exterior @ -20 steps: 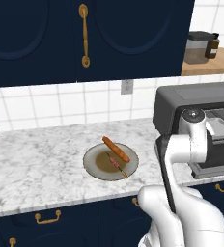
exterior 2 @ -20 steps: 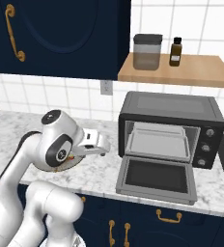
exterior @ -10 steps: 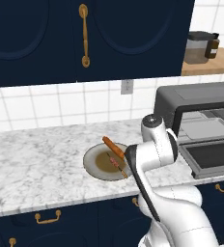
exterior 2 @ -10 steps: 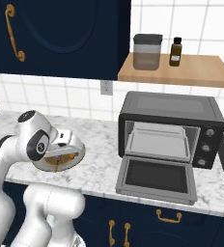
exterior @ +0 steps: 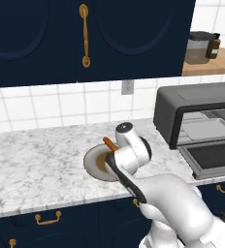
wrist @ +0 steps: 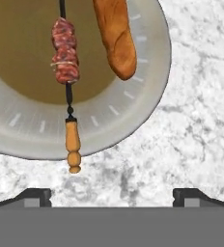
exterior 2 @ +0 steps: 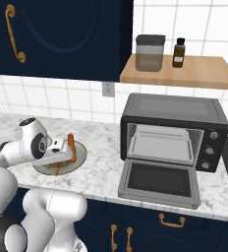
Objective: Pick up the kebab skewer and baguette bread, and place them inside the toaster oven. Close the toaster oven door and start by setting the timer.
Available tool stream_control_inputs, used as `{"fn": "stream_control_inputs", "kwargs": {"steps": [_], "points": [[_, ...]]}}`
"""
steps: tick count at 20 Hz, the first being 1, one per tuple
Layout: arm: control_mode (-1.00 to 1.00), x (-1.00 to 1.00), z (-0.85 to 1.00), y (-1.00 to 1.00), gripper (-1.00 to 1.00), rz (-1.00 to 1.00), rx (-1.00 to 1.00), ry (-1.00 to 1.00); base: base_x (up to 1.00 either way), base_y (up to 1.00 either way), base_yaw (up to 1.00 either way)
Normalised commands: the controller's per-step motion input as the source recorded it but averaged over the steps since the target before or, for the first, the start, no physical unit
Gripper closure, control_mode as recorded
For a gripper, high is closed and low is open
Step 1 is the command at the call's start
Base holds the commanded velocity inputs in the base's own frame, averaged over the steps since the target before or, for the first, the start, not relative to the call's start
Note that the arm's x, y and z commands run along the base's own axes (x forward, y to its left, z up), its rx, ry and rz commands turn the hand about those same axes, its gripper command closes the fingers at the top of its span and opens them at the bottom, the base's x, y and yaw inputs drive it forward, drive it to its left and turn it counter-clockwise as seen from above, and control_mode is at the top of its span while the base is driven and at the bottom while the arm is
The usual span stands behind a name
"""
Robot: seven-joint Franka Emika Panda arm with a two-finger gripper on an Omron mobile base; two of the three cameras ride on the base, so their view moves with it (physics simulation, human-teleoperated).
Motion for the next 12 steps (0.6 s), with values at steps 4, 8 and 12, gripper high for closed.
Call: {"fn": "stream_control_inputs", "kwargs": {"steps": [4, 8, 12], "points": [[-1.00, 0.25, -0.43, 0.10, -1.00, 0.02, 0.00, 0.18, 0.00, 0.00, 0.00], [-1.00, 0.29, -0.37, 0.10, -1.00, 0.00, 0.00, 0.16, 0.00, 0.00, 0.00], [-1.00, 0.18, -0.46, 0.23, -1.00, 0.00, 0.04, 0.02, 0.00, 0.00, 0.00]]}}
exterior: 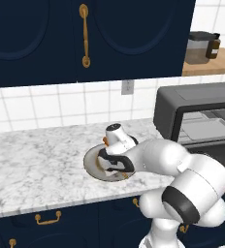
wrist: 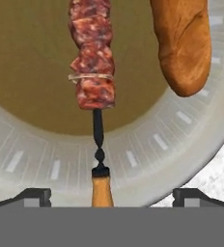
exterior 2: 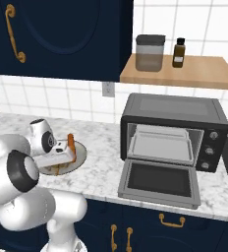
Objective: Pick up the kebab skewer and baguette bread, and place them inside the toaster oven. Close the toaster oven door and start by setting the timer.
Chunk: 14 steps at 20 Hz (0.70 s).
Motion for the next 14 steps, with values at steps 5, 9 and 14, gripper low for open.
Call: {"fn": "stream_control_inputs", "kwargs": {"steps": [5, 9, 14], "points": [[-1.00, 0.00, -0.27, 0.12, -1.00, 0.00, 0.01, 0.00, 0.00, 0.00, 0.00], [-1.00, 0.00, -0.16, -0.04, -1.00, 0.00, 0.00, 0.00, 0.00, 0.00, 0.00], [-1.00, -0.14, -0.08, -0.20, -1.00, 0.00, 0.00, 0.00, 0.00, 0.00, 0.00]]}}
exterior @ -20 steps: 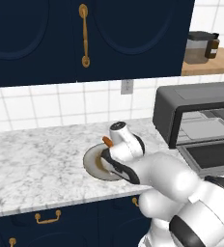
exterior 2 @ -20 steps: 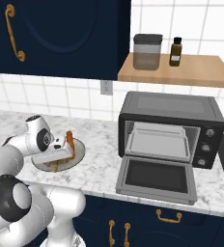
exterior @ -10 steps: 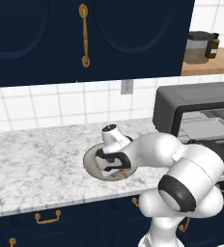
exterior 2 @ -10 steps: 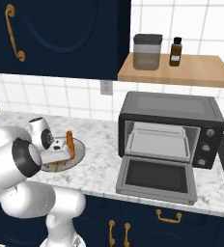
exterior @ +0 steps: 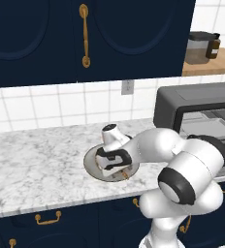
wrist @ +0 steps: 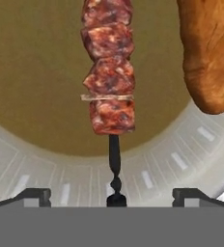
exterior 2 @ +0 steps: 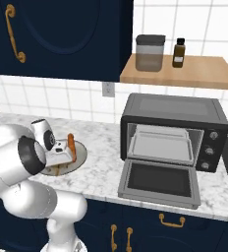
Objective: Pick up the kebab skewer and baguette bread, and place them inside the toaster oven. Close the toaster oven door and start by setting the timer.
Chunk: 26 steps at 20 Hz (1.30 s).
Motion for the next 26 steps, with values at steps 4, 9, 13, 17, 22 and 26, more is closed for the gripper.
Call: {"fn": "stream_control_inputs", "kwargs": {"steps": [4, 9, 13, 17, 22, 26], "points": [[-1.00, -0.38, -0.20, -0.28, 1.00, 0.00, 0.04, 0.00, 0.00, 0.00, 0.00], [-1.00, -0.21, -0.16, -0.37, 1.00, 0.00, 0.08, 0.00, 0.00, 0.00, 0.00], [-1.00, 0.00, -0.01, -0.23, 1.00, 0.00, 0.12, 0.00, 0.00, 0.00, 0.00], [-1.00, 0.00, 0.25, -0.16, 1.00, 0.02, 0.15, 0.00, 0.00, 0.00, 0.00], [-1.00, -0.23, 0.85, -0.01, 1.00, 0.01, 0.11, 0.00, 0.00, 0.00, 0.00], [-1.00, -0.58, 1.00, -0.16, 1.00, 0.00, 0.01, -0.01, 0.00, 0.00, 0.00]]}}
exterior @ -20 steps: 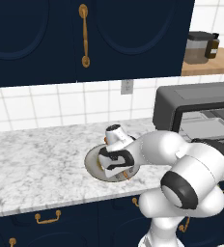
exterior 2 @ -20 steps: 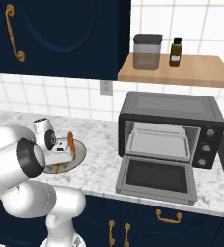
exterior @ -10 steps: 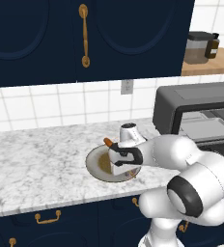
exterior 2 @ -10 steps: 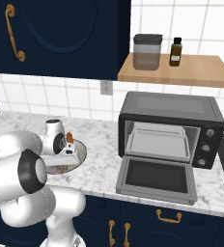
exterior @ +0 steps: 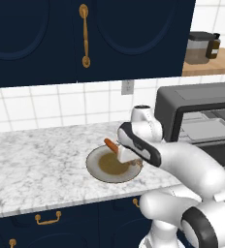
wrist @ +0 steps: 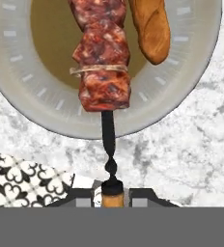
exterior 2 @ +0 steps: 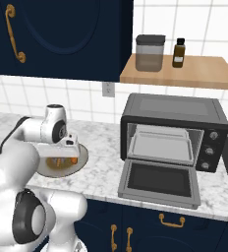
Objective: Pick up the kebab skewer and baguette bread, and place them inside the toaster oven. Close the toaster oven door and start by setting the timer.
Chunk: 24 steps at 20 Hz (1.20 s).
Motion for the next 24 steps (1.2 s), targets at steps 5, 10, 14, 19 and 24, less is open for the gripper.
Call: {"fn": "stream_control_inputs", "kwargs": {"steps": [5, 10, 14, 19, 24], "points": [[-1.00, -0.42, 0.91, -0.61, 1.00, -0.10, 0.00, 0.00, 0.00, 0.00, 0.00], [-1.00, -0.21, 0.62, -0.87, 1.00, -0.24, 0.00, 0.00, 0.00, 0.00, 0.00], [-1.00, -0.04, 0.46, -1.00, 1.00, -0.16, 0.00, 0.00, 0.00, 0.00, 0.00], [-1.00, -0.22, 0.11, -0.99, 1.00, -0.17, -0.03, -0.01, 0.00, 0.00, 0.00], [-1.00, -0.36, 0.01, -0.94, 1.00, -0.20, -0.04, 0.00, 0.00, 0.00, 0.00]]}}
